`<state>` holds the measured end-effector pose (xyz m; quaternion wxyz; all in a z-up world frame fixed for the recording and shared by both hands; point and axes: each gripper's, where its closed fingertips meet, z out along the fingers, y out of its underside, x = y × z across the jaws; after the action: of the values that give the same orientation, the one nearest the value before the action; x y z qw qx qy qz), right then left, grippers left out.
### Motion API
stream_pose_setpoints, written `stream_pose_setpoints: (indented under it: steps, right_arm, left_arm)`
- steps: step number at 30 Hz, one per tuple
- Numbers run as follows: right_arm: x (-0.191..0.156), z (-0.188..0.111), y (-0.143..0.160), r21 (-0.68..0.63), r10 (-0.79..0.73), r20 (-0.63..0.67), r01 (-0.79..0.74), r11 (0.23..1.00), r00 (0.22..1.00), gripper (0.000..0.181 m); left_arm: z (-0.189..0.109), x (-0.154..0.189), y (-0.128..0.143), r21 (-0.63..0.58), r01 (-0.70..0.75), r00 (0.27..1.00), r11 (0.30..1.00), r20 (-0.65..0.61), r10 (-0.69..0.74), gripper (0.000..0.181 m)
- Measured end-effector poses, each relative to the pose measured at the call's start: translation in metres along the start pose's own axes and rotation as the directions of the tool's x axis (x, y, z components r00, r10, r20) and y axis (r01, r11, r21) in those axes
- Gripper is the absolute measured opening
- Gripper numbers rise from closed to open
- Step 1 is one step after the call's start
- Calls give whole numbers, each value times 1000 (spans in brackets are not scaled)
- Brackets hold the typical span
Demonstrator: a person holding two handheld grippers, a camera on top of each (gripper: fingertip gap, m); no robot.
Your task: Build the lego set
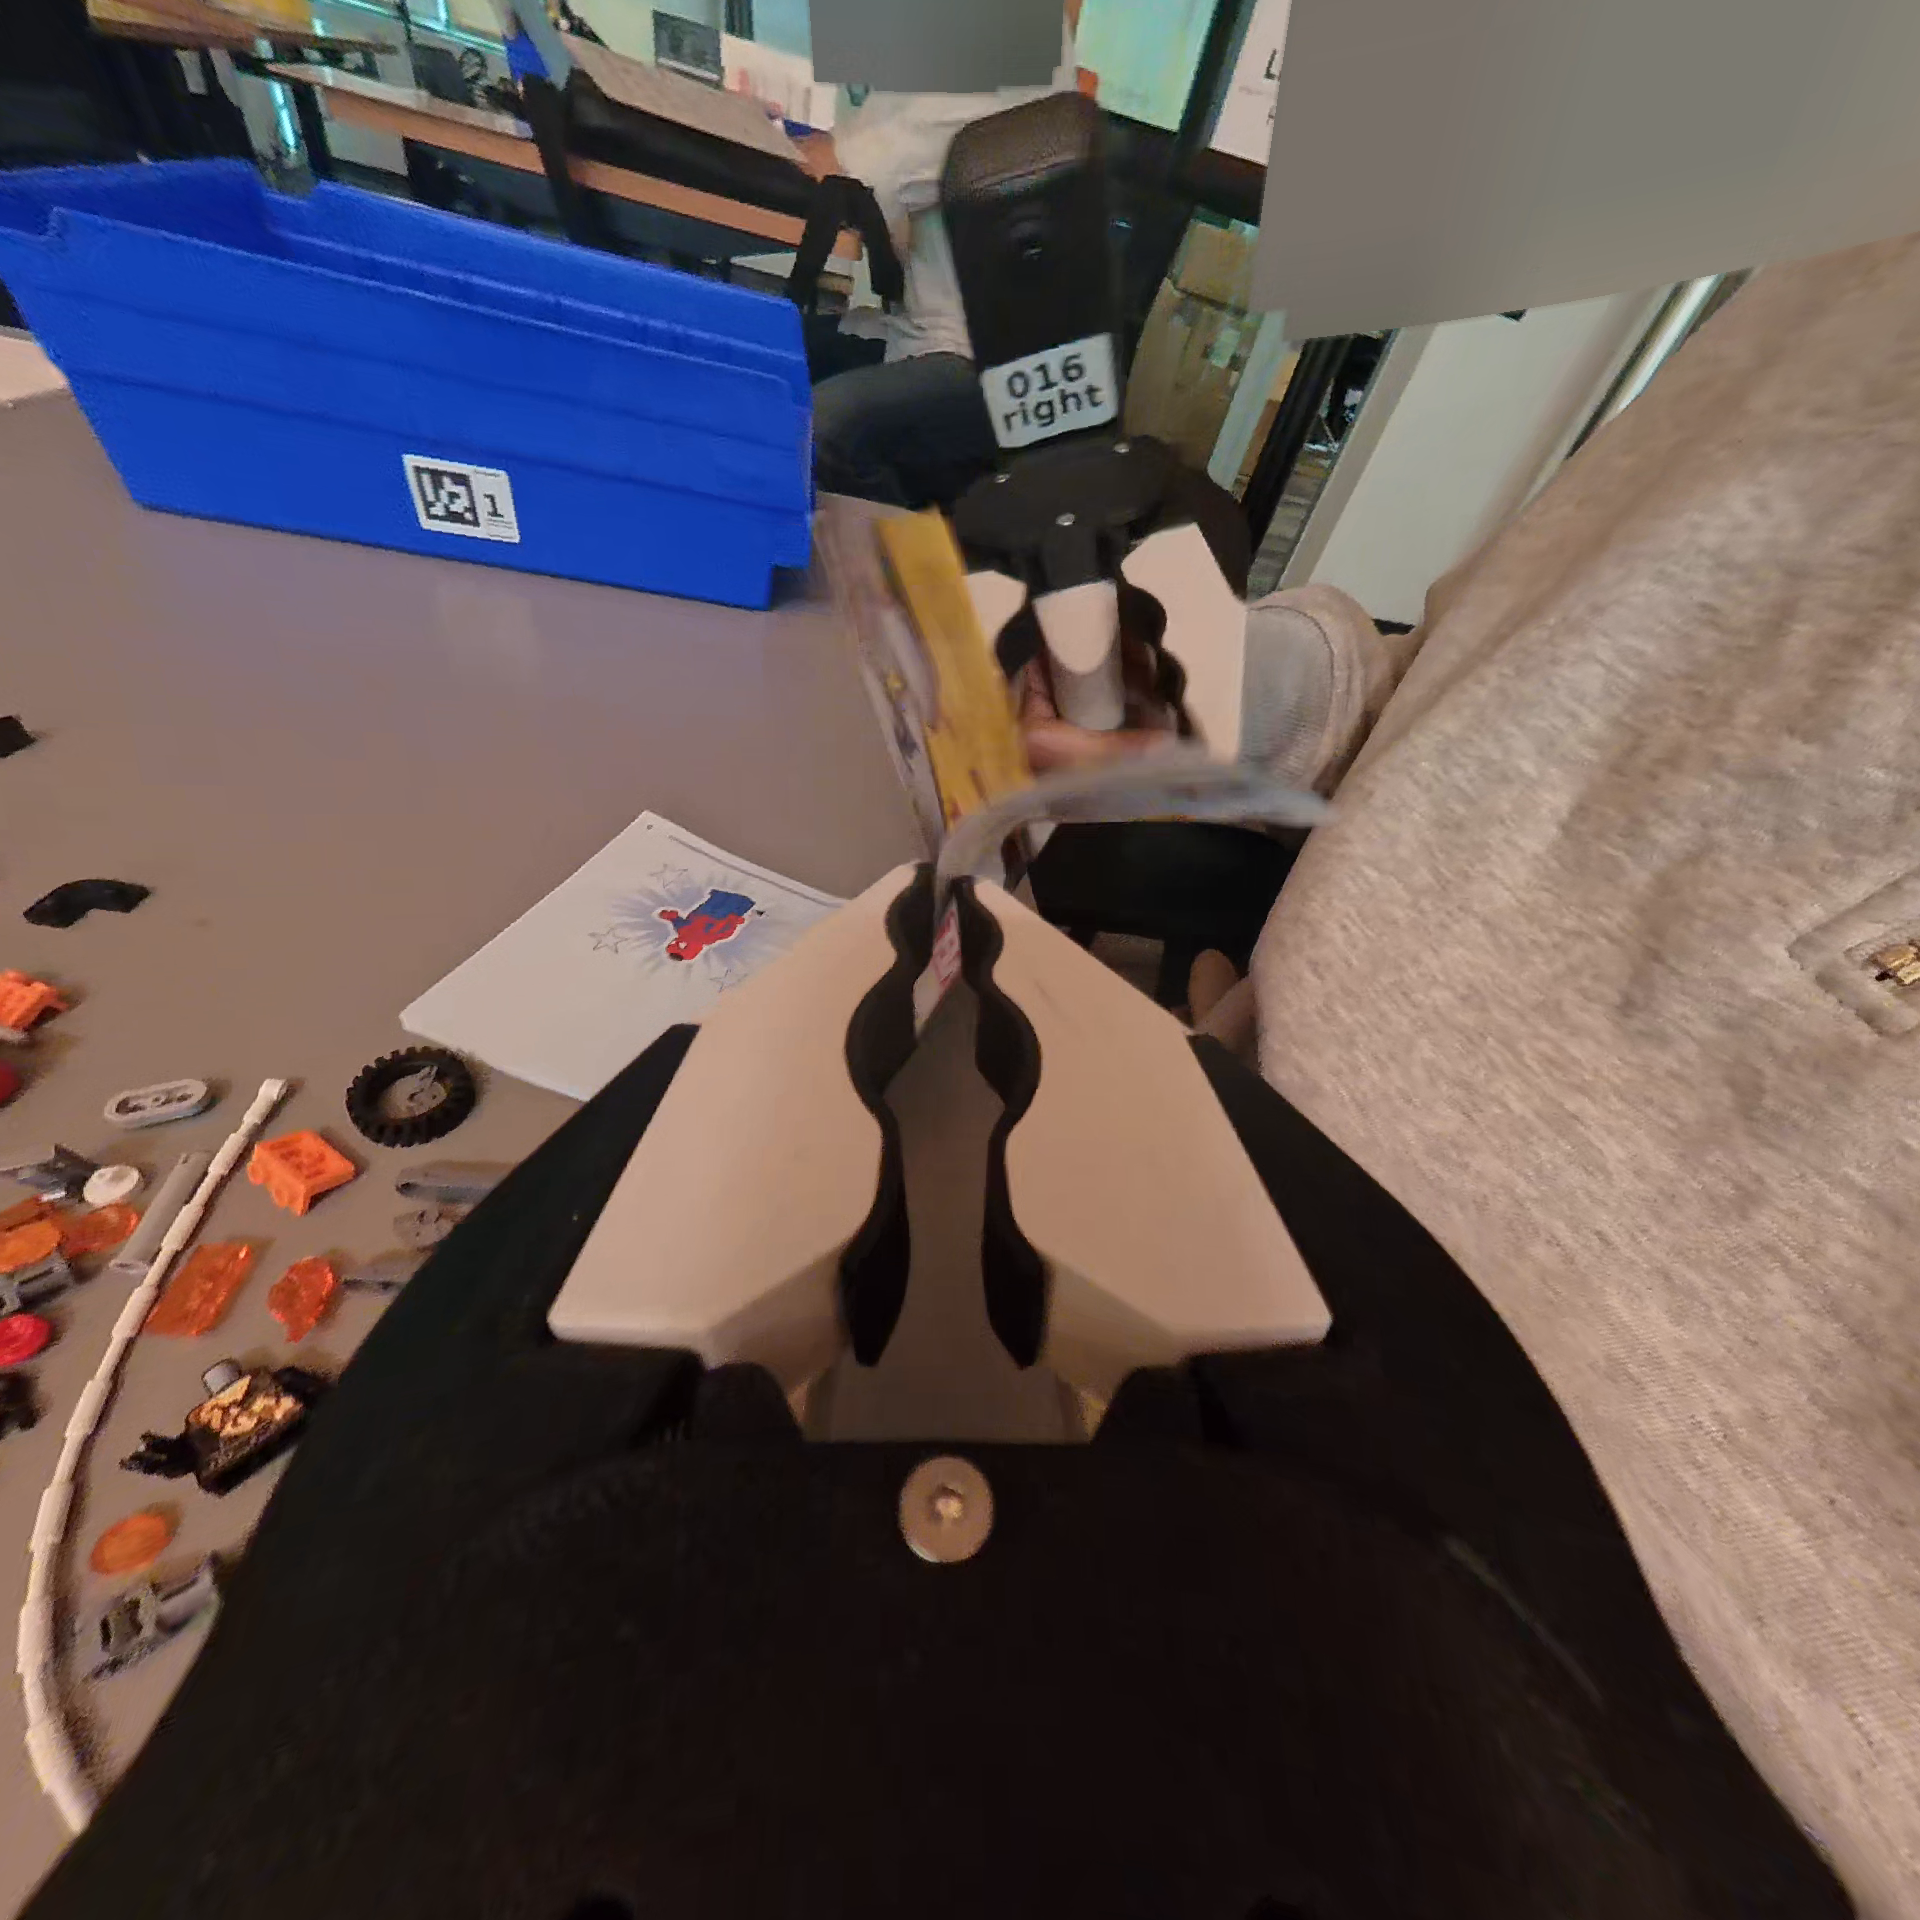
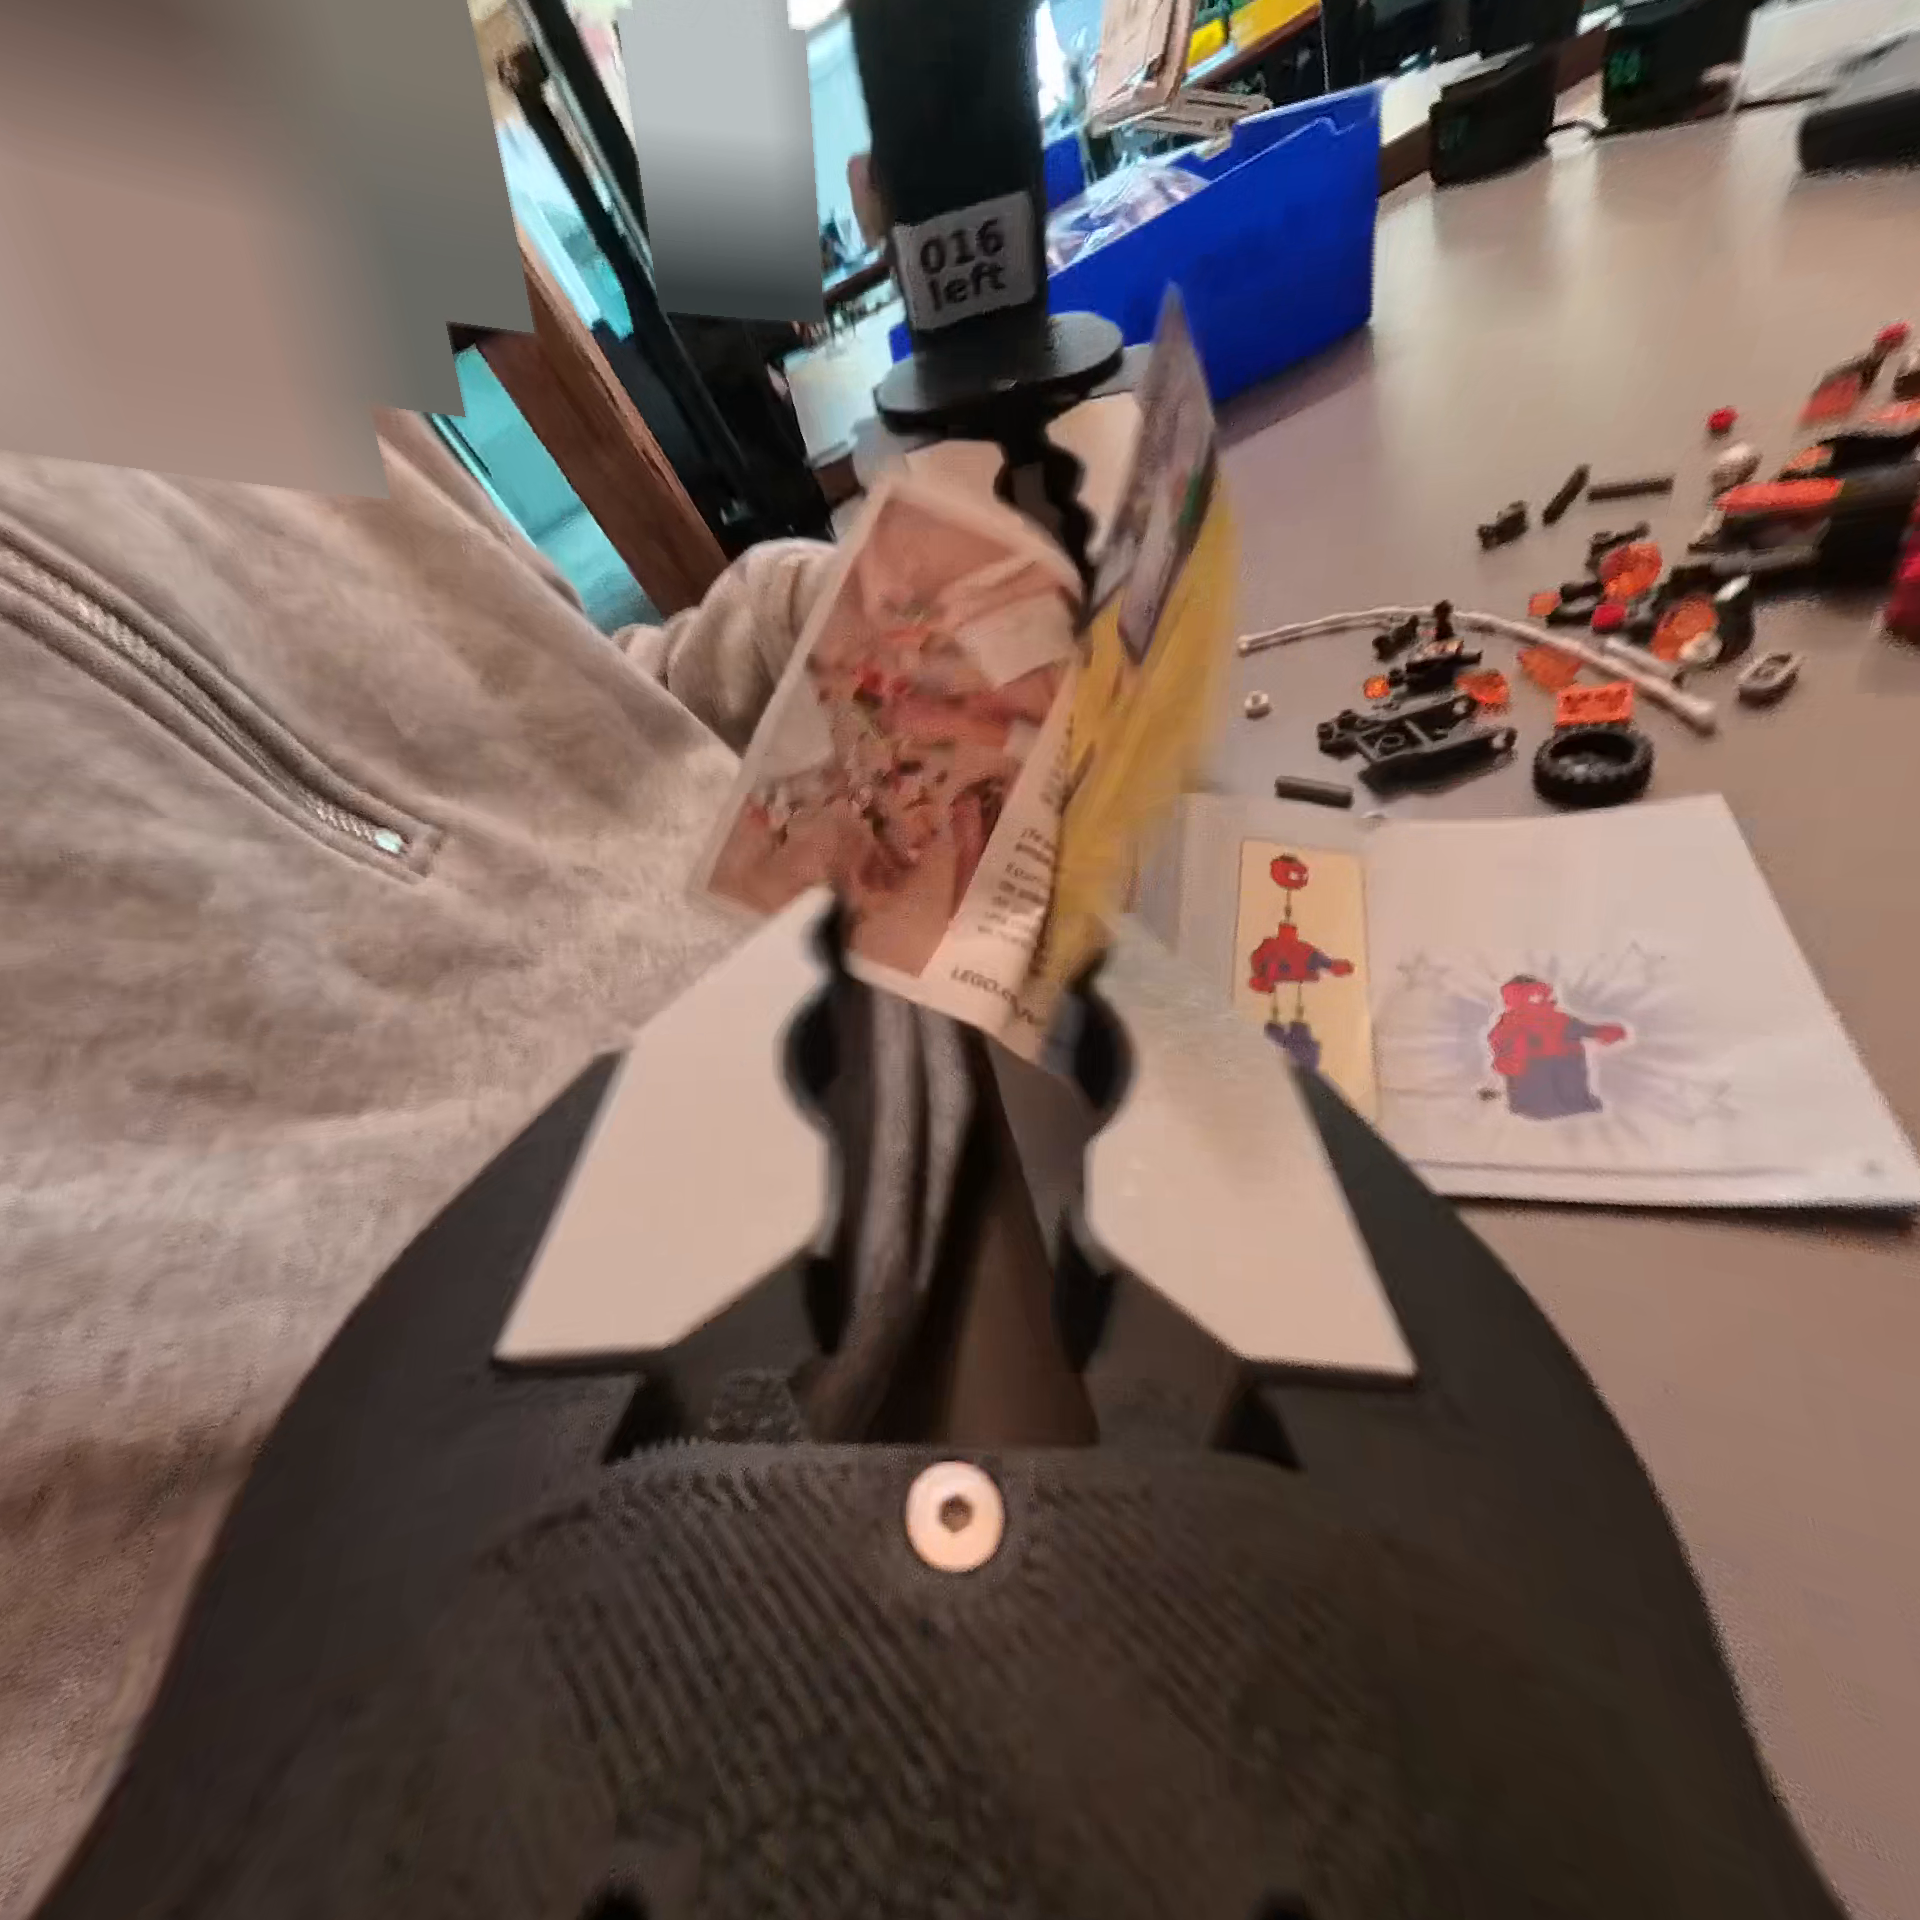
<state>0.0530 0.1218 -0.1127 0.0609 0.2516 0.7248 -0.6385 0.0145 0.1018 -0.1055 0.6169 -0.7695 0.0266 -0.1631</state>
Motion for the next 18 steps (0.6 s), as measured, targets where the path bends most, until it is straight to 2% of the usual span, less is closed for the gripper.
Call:
stream_pose_setpoints:
  steps: [1, 3, 8, 11, 14, 18]
  right_arm:
    - [-1, 1, 1, -17, -52, -13, 52, 998, 999, 22]
    - [-6, 2, 1, -39, -151, -29, 150, 988, 988, 10]
    - [-9, 10, 13, -141, -258, -52, 249, 958, 965, 12]
    - [-7, 18, 22, -196, -299, -70, 280, 940, 952, 4]
    - [-9, 26, 25, -236, -346, -75, 321, 917, 935, 2]
    - [-19, 43, 31, -260, -349, -30, 330, 907, 937, 10]
  left_arm:
    - [-2, -1, 1, -1, 8, 1000, 1000, 4, -8, 7]
    - [-4, -2, 3, -8, 22, 1000, 1000, 14, -22, 11]
    - [-17, -12, 21, -91, 144, 984, 985, 116, -133, 21]
    - [-27, -13, 35, -140, 227, 960, 964, 199, -198, 25]
    - [-40, -3, 58, -207, 387, 905, 898, 274, -327, 27]
    - [-50, 32, 66, -168, 587, 805, 792, 218, -551, 37]
